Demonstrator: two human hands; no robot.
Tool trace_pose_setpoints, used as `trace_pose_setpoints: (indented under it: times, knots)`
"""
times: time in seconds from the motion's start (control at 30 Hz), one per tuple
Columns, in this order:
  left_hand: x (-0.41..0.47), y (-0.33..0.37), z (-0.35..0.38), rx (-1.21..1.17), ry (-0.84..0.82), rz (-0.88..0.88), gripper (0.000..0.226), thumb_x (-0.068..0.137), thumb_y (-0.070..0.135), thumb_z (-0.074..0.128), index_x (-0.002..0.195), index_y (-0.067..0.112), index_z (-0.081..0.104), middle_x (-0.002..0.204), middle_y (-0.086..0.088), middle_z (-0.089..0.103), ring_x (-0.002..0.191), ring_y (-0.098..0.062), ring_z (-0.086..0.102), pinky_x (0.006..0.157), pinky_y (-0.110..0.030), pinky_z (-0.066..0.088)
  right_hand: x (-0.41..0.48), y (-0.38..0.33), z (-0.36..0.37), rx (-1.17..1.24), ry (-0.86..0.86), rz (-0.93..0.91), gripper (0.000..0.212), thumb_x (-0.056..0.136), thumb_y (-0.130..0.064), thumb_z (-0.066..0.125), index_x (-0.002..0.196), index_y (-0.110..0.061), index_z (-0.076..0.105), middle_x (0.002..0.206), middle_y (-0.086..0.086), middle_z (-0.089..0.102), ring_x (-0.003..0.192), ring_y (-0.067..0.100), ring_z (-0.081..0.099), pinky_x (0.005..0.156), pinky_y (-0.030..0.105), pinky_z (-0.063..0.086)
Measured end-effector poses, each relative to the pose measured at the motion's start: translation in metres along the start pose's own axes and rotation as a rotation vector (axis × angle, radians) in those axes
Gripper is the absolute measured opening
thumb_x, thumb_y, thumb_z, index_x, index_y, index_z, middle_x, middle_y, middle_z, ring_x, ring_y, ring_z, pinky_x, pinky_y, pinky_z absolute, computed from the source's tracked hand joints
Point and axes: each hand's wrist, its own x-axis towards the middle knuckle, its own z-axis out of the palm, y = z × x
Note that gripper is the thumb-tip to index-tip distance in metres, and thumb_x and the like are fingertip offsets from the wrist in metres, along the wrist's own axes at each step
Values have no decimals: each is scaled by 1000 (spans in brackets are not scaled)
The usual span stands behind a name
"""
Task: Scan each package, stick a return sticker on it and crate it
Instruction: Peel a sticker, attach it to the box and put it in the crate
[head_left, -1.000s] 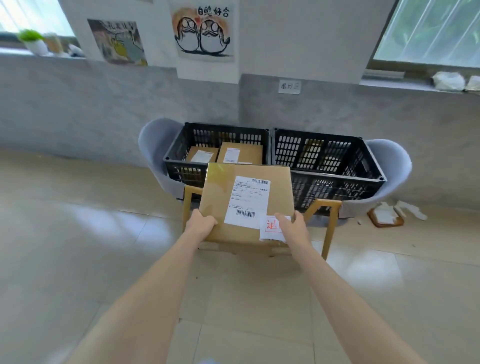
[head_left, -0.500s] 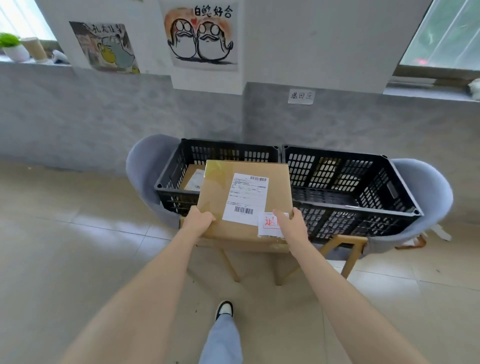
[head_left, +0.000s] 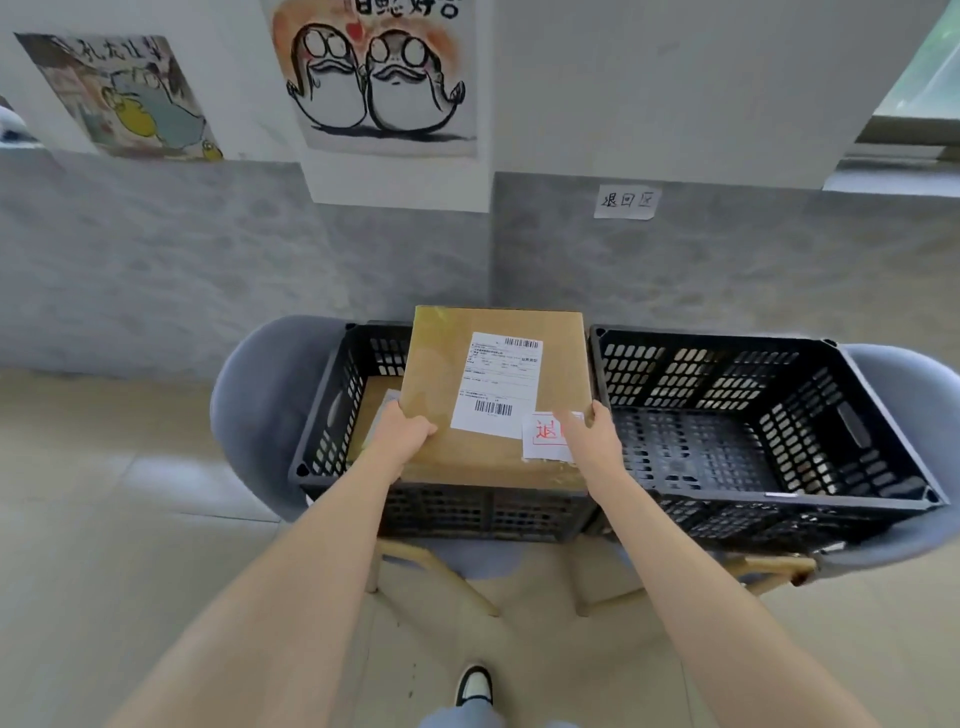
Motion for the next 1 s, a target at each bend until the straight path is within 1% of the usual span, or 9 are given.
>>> trace_pose_setpoints:
  times: [0.17,0.23,0.3,0.4,0.53,0.67,0.77,0.9,1.0]
  knots:
    - [37,10,3,8,-17,-43,51,93,6,55,139,9,35,139,-10,46,124,-29,45,98,-38,38,29,-10,13,-3,-1,38,61,95,-27,54,148,-12,27,143,6,44,111,16,46,84,26,34]
    - [51,12,5,0,-28,-49,53,92,7,56,140,9,33,140,-9,45,125,-29,44,99,-39,38,44,-9,17,-22,7,61,66,95,-28,55,150,-13,22,146,4,41,123,19,46,85,26,34]
    - [62,11,8,-5,-28,-74,55,92,7,56,141,10,32,140,-9,44,126,-29,44,98,-38,39,55,-9,22,-35,2,99,70,95,-31,55,151,-15,18,147,2,39,123,17,46,86,26,35]
    - [81,7,13,0,-22,-102,56,91,8,59,141,13,34,139,-7,46,124,-28,45,101,-39,39,73,-3,29,-45,-10,133,72,94,-32,56,152,-15,17,150,4,37,129,19,43,97,31,37]
    - [104,0,24,3,-36,-122,53,90,8,60,138,13,38,136,-6,49,123,-27,47,101,-39,40,94,8,34,-25,-27,149,67,95,-26,55,150,-12,21,146,5,41,127,19,44,87,24,32]
    - [123,-7,39,3,-58,-150,53,91,8,59,138,13,36,138,-7,47,125,-27,45,103,-40,39,113,19,36,-4,-33,155,68,95,-25,56,151,-13,19,150,3,37,133,20,38,92,24,30]
    - [136,-15,49,29,-55,-157,55,90,9,60,140,14,35,139,-6,46,127,-26,43,105,-41,37,124,30,38,11,-44,163,66,95,-23,55,150,-13,21,148,3,39,130,18,41,89,24,30]
    - [148,-28,59,43,-51,-166,57,90,8,60,141,14,35,140,-6,46,128,-26,43,108,-43,36,136,42,41,20,-57,169,65,95,-22,55,150,-14,21,146,4,42,106,8,40,86,23,32]
    - [155,-37,66,51,-51,-173,58,90,9,61,141,14,33,142,-6,45,130,-26,42,110,-45,35,146,49,43,32,-62,186,69,95,-23,56,151,-15,16,148,3,39,110,8,41,86,22,31]
